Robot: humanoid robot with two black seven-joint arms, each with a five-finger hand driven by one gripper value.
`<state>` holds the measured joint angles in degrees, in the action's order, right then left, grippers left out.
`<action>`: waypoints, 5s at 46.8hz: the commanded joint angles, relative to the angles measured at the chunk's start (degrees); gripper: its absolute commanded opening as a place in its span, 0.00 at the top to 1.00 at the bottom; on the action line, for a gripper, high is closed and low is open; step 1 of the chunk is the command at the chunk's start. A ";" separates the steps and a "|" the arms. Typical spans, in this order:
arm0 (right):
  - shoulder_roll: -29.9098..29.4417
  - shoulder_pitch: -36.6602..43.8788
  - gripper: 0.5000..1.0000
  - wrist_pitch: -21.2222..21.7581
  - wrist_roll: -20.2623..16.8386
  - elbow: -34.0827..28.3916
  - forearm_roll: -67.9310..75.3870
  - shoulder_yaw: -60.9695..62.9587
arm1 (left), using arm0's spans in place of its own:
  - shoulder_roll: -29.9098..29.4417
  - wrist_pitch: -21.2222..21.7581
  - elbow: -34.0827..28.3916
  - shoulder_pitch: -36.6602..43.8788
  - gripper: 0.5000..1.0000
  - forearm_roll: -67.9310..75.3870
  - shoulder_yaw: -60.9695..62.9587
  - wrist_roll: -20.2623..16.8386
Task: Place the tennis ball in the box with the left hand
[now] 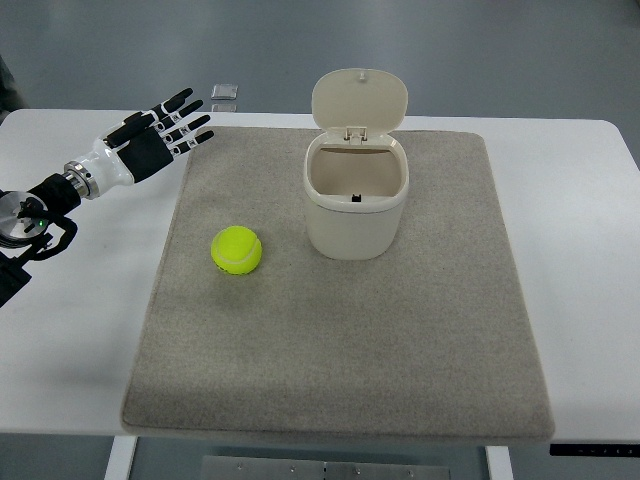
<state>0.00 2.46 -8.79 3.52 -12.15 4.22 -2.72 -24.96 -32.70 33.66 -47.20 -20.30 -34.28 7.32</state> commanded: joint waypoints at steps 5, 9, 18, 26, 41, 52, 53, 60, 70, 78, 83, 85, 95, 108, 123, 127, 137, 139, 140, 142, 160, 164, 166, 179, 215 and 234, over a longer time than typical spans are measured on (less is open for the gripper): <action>0.00 0.00 0.19 0.00 0.00 0.03 0.00 0.00 | 0.00 0.00 0.00 -0.09 0.02 0.09 0.09 0.07; 0.00 0.00 0.20 0.00 0.00 0.03 0.00 0.00 | 0.00 0.00 0.00 -0.09 0.02 0.18 0.09 0.07; 0.00 0.00 0.20 0.00 0.00 0.03 0.00 0.00 | -0.09 0.62 -0.35 -0.35 0.02 0.09 0.00 0.07; 0.00 0.00 0.19 0.00 0.00 0.03 0.00 0.00 | -0.09 0.70 -0.35 -0.35 0.01 0.00 -0.18 0.07; 0.00 0.00 0.19 0.00 0.00 0.03 0.00 0.00 | -0.61 0.44 0.00 -0.53 0.02 0.35 -0.09 -0.11; 0.00 0.00 0.19 -0.08 0.00 0.03 0.00 0.00 | -3.60 -2.30 0.00 -0.35 0.02 8.95 -0.18 -0.72; 0.00 0.00 0.19 0.00 0.00 0.03 0.00 0.00 | -3.95 -2.30 0.09 -0.35 0.02 10.27 -0.26 -1.25; 0.00 0.00 0.20 0.00 0.00 -0.06 0.00 0.00 | -7.29 -2.30 1.76 -0.35 0.02 17.48 -0.53 -7.75; 0.00 0.00 0.19 0.00 0.00 -0.06 0.00 0.00 | -12.30 -2.30 7.47 -0.26 0.02 33.47 -0.70 -17.24; 0.00 0.00 0.20 0.00 0.00 0.02 0.00 0.00 | -14.41 -2.30 11.07 -0.26 0.02 52.09 -0.70 -25.41; 0.00 0.00 0.19 0.00 0.00 0.03 0.00 0.00 | -15.99 -2.30 14.85 -0.18 0.02 63.44 -0.70 -29.02; 0.00 0.00 0.20 0.00 0.00 -0.06 0.00 0.00 | -17.22 -2.30 16.78 0.00 0.02 66.78 -0.62 -30.25; 0.00 0.00 0.19 0.00 0.00 -0.06 0.00 0.00 | -21.44 7.29 28.12 4.04 0.02 76.19 0.35 -34.21; 0.00 0.00 0.19 0.00 0.00 0.03 0.00 0.00 | -22.67 12.04 33.31 4.13 0.02 90.78 0.97 -36.67; 0.00 0.00 0.19 0.00 0.00 0.03 0.00 0.00 | -23.03 21.61 40.25 4.31 0.03 111.18 5.61 -38.34; 0.00 0.00 0.19 0.00 0.00 -0.06 0.00 0.00 | -22.76 25.04 41.05 3.87 0.03 112.15 8.35 -38.25; 0.00 0.00 0.19 0.00 0.00 0.03 0.00 0.00 | -21.01 26.46 40.96 2.11 0.03 119.53 10.02 -37.99; 0.00 0.00 0.19 0.00 0.00 0.02 0.00 0.00 | -20.22 26.54 40.79 1.94 0.03 120.14 10.02 -37.90; 0.00 0.00 0.19 0.00 0.00 -0.06 0.00 0.00 | -19.87 26.54 40.61 1.67 0.03 120.15 10.02 -37.82; 0.00 0.00 0.20 0.00 0.00 -0.06 0.00 0.00 | -19.25 26.54 40.35 1.23 0.03 120.32 10.02 -37.81; 0.00 0.00 0.19 0.00 0.00 -0.06 0.00 0.00 | -14.94 26.54 36.39 -0.44 0.18 125.42 10.28 -37.46; 0.00 0.00 0.20 0.00 0.00 0.03 0.00 0.00 | -14.50 26.63 35.78 -1.23 0.21 126.82 10.20 -37.46; 0.00 0.00 0.20 0.00 0.00 0.02 0.00 0.00 | -14.15 26.63 35.77 -1.41 0.21 127.00 10.20 -37.46; 0.00 0.00 0.20 0.00 0.00 0.03 0.00 0.00 | -13.09 26.54 35.69 -2.02 0.30 127.09 10.46 -37.37; 0.00 0.00 0.19 0.00 0.00 0.03 0.00 0.00 | -13.01 26.54 36.21 -2.81 1.00 128.58 11.69 -37.37; 0.00 0.00 0.20 -0.08 0.00 0.03 0.00 0.00 | -14.76 26.90 36.57 -3.86 1.00 127.62 9.85 -37.46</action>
<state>0.00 2.46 -8.79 3.52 -12.14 4.22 -2.72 -38.90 -5.91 70.12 -50.57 107.53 -23.51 -30.06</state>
